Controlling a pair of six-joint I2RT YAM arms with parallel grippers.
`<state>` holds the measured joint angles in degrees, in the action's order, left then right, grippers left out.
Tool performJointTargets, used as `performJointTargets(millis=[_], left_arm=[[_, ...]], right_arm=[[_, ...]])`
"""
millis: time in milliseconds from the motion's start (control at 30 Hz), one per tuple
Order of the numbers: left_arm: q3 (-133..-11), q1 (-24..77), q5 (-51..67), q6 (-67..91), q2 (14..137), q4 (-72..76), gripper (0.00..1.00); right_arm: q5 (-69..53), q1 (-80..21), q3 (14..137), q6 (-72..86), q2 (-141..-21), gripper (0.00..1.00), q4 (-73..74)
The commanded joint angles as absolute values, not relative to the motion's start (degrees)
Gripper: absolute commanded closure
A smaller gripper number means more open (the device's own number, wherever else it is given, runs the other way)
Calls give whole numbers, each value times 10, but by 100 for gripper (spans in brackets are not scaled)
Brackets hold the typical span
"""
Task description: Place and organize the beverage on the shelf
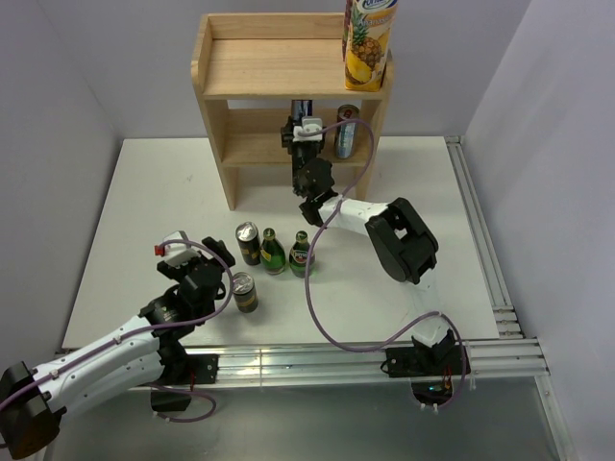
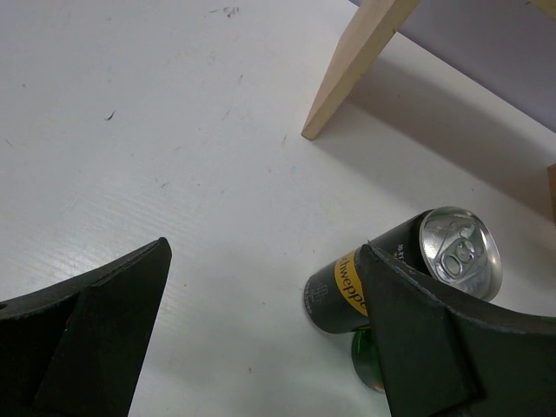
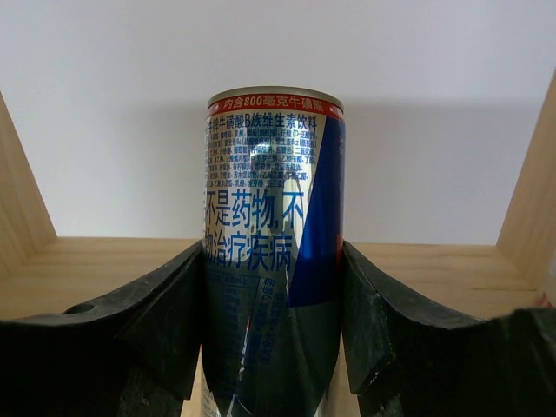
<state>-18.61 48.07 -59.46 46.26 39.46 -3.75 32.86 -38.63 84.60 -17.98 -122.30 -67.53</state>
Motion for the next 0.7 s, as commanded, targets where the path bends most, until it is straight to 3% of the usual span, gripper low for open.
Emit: performJointTargets(millis=[0,333,667], left_arm=[[-199,484,-607,469,388,-31,3],[-200,488,-613,470,389,-33,3],[-200,492,-618,472,386,-34,3]], right_arm=[[330,-381,824,-183,-1216,100,-732],[342,-383,720,-152,-1187,100,-759],[335,-388,705,-139,-1199,100,-736]])
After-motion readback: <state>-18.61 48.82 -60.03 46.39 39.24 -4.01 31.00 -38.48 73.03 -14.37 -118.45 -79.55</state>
